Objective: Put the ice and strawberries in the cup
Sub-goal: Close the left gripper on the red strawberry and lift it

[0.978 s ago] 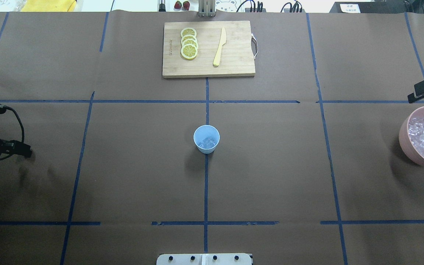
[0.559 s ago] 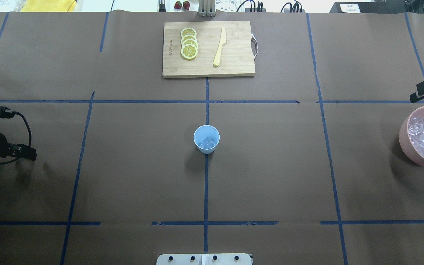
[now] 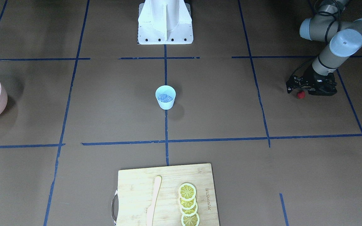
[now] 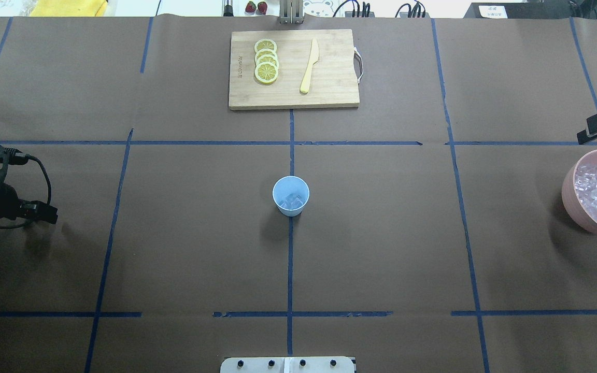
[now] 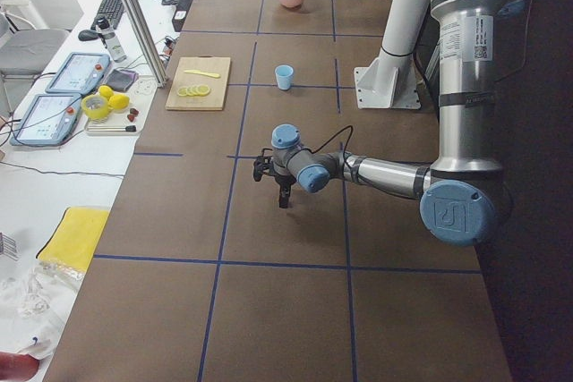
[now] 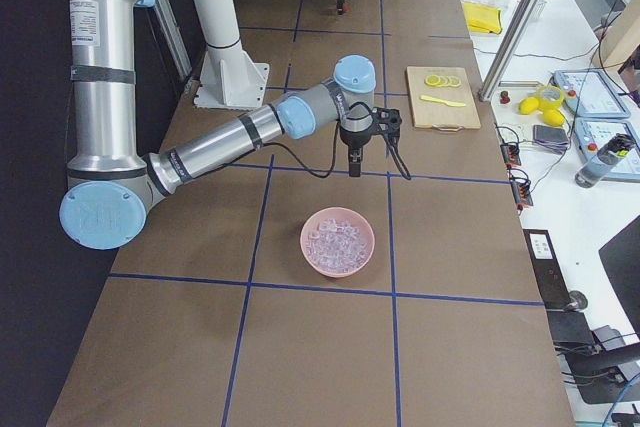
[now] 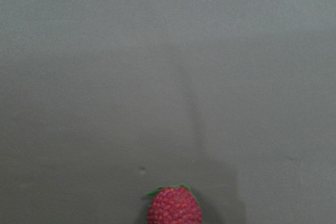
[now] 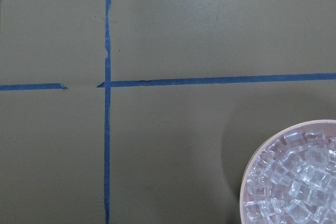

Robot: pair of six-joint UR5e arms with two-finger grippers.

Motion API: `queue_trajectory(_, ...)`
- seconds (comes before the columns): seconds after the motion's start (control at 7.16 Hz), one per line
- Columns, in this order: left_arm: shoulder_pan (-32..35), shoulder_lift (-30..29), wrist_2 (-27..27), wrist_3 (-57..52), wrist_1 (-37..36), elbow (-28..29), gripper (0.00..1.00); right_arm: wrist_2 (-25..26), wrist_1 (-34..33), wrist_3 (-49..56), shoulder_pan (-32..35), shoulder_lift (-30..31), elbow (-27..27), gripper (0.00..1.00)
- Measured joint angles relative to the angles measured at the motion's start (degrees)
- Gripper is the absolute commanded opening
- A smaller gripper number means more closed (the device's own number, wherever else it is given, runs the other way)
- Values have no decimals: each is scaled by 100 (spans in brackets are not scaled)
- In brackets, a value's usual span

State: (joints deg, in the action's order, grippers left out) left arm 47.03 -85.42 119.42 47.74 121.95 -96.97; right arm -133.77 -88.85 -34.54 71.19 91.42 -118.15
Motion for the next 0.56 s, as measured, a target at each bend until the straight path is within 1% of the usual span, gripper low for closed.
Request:
queue_trajectory(0.42,12,-7,-175,4,28,6,88,22,15,0,0,7,-18,99)
queue_trajectory(0.56,21,-1,-277,7,68,7,82,25,16,0,0,7,-21,99)
